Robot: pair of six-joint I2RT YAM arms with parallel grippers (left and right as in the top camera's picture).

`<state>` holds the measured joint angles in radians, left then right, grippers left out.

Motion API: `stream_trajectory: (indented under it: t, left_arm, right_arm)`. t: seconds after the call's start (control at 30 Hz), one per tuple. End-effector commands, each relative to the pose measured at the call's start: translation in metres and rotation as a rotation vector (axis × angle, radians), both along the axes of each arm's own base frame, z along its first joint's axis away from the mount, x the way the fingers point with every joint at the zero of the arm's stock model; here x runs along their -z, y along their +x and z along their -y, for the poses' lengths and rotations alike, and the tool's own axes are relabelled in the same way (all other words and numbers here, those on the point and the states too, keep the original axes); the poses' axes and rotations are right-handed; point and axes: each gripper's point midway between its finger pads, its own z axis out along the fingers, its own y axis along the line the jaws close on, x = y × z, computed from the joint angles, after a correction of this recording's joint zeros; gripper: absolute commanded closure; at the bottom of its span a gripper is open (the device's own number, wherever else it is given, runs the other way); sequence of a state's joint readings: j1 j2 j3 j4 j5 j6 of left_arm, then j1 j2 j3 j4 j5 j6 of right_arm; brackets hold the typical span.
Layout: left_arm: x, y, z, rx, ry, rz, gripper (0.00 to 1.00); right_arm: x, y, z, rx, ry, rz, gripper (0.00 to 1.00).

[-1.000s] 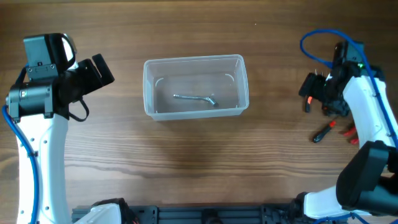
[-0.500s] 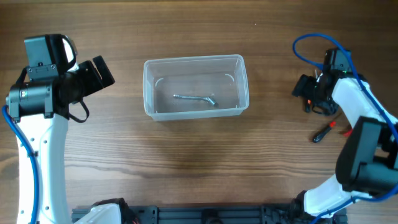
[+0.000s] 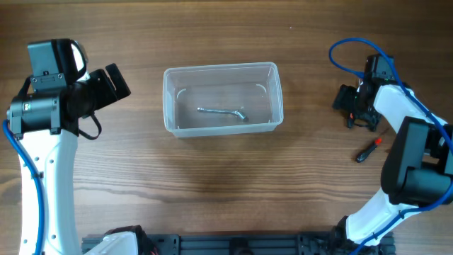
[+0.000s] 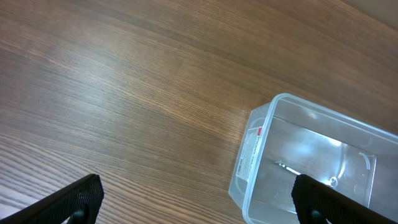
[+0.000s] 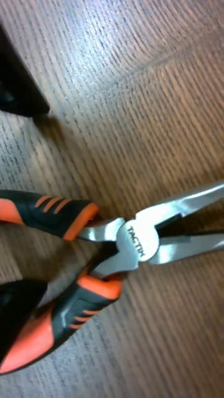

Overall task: Pack container
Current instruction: 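Grasp the orange-black needle-nose pliers with the right gripper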

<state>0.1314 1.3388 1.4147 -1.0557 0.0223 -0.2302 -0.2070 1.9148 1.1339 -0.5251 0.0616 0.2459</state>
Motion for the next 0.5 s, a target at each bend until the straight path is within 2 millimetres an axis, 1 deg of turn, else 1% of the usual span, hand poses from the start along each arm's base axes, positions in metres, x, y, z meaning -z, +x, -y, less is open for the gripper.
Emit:
stream_trajectory:
  t: [0.0,0.03,0.07,0.1,0.17,0.3,0.4,0.47]
  left_arm:
    - [0.0021,-0.0005,0.0004,-0.01,-0.018,-0.007,0.0]
    - [0.0021,-0.0005,0.0004,-0.01,-0.018,-0.007,0.0]
    - [0.0023,-0.0008,0.0005,-0.01,-0.018,-0.009,0.0]
    - [0.0026,-0.0013,0.0005,-0.01,-0.018,-0.011,0.0]
    - [0.0031,-0.0021,0.0007,-0.009,-0.019,-0.015,0.0]
    - [0.0044,-0.0041,0.0009,-0.01,-0.019,-0.025,0.0]
    - [0.0045,-0.0042,0.0009,-0.01,-0.02,-0.025,0.0]
    - [0.0045,-0.0042,0.0009,-0.01,-0.02,-0.025,0.0]
  right_arm:
    - [0.0413,-0.0209,-0.0273,-0.03,0.143,-0.099,0.4]
    - [0.0413,-0.0213,-0.0274,-0.031,0.144,-0.1,0.53]
    - [0.0413,-0.0215,-0.0275,-0.03,0.144,-0.101,0.6]
    - [0.0415,-0.0222,-0.0276,-0.03,0.145,-0.104,0.65]
    - [0.0415,-0.0225,-0.0277,-0.031,0.145,-0.105,0.66]
    - [0.0416,-0.0236,-0.0279,-0.031,0.146,-0.11,0.85]
    - [0.0417,-0.0238,-0.0282,-0.031,0.147,-0.111,0.87]
    - [0.0417,-0.0238,-0.0284,-0.031,0.148,-0.111,0.96]
